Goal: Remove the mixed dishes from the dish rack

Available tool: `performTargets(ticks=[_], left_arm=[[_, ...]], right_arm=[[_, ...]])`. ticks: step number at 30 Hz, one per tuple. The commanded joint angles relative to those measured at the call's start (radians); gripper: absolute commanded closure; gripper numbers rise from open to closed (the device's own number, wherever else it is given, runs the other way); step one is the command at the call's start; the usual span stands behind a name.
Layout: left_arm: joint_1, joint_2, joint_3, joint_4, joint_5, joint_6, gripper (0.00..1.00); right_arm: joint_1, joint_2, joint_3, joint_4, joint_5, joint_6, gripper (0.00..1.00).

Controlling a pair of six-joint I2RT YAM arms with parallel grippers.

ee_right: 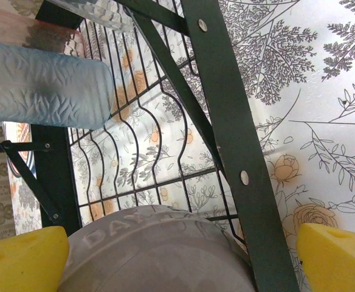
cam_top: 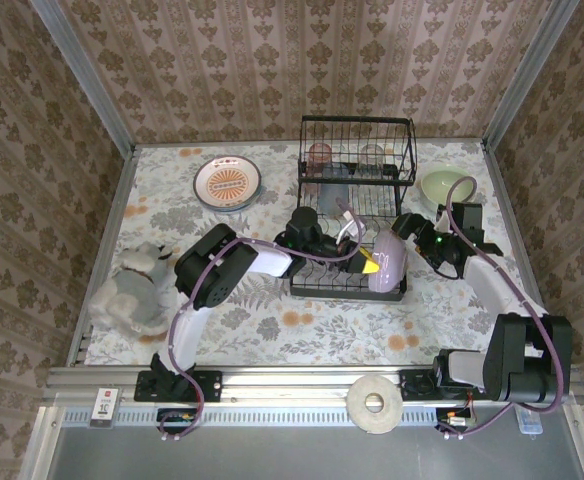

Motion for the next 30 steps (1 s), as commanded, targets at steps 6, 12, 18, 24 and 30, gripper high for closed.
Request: performTargets(ticks=[6,12,18,24,30], left_arm=[[0.008,-0.057,0.016,0.157,0.174,0.275,1.00],[-0.002,-0.084,0.018,0.155,0.190,0.336,1.00],[-0.007,-0.108,-0.056,0.155,0.072,0.517,1.00],[-0.025,-0.117,-0.089,0.155,-0.080,0.640,1.00],[-0.080,-0.124,-0.087,0.155,-0.157,0.641,1.00]], right_arm=[[0.002,0.012,0.054,-0.071,0.031,-0.026,0.03],[0.000,0.027,0.059,-0.077,0.038,-0.031,0.03],[0.000,0.070,0.060,-0.058,0.014,-0.028,0.03],[0.000,0.071,0.075,-0.082,0.017,-0.043,0.03],[0.001,0.090,0.079,-0.072,0.017,-0.039,0.03]])
